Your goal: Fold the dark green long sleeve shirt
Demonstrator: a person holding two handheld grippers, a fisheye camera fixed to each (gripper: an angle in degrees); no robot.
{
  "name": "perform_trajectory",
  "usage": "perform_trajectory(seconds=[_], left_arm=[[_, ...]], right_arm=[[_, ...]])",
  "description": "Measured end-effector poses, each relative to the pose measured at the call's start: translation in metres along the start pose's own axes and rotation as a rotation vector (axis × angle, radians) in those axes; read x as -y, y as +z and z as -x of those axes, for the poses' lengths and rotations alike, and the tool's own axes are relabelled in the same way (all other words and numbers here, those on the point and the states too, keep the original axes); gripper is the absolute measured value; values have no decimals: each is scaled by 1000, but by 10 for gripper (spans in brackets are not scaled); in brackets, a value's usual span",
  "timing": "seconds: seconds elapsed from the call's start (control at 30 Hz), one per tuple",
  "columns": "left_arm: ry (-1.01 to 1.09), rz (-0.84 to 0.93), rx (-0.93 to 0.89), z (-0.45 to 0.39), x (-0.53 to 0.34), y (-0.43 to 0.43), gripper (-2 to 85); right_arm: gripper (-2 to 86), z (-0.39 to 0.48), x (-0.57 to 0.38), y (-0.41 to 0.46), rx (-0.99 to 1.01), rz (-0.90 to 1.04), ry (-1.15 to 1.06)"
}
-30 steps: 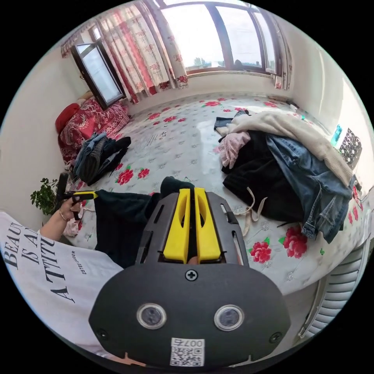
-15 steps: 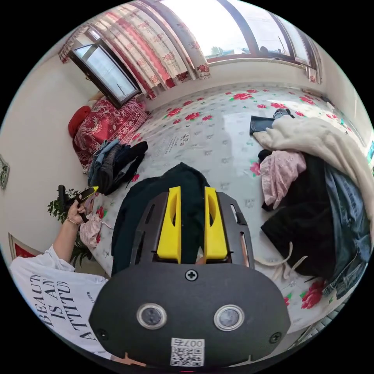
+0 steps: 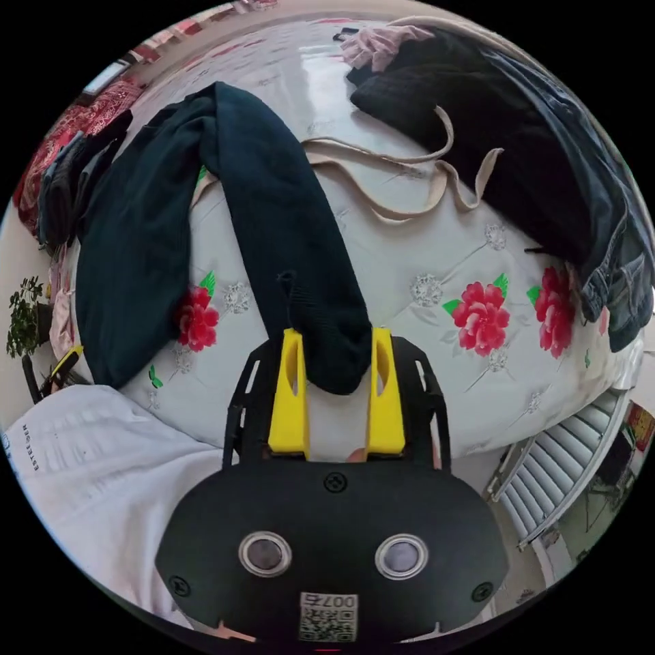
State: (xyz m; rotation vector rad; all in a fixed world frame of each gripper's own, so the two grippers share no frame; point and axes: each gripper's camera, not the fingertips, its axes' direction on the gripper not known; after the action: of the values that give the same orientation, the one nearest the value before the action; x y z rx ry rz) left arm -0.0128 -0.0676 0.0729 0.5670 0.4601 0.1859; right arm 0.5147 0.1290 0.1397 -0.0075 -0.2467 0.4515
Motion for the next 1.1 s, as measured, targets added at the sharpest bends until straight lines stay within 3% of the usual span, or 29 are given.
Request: perform_trajectory(seconds=[0.1,0.2,0.3,0.47,0.6,0.7,0.83,1.0,1.1], left_arm=[[18,-90,-33,2,-14,-24,96],[41,-105,-3,8,-31,-38,98],[6,-59,-7,21,-49,-30,106],[-68,57,-26,38,-70,0,126],[16,88,99,34,-69,-2,100],[104,89,6,34,-56,-11,31],[52,-41,-212,57,-16,-47,27],[-132,-165,-351,105,16,-77,32],[-151,-154,-345,125,19,-75,34]], right_arm=[[102,-60,-8,-54,-168,-202,248],[101,-128,-63,-115,-74,-522,574],[103,-134,-99,-125,133,-687,483],[111,-41,-82,-35,571,-396,32],[113,54,-63,39,576,-148,-149],[92,99,-39,51,546,-62,-223],[70,124,0,10,537,-173,-275],[90,122,17,-43,624,-414,-218],[97,109,10,-20,643,-354,-150]])
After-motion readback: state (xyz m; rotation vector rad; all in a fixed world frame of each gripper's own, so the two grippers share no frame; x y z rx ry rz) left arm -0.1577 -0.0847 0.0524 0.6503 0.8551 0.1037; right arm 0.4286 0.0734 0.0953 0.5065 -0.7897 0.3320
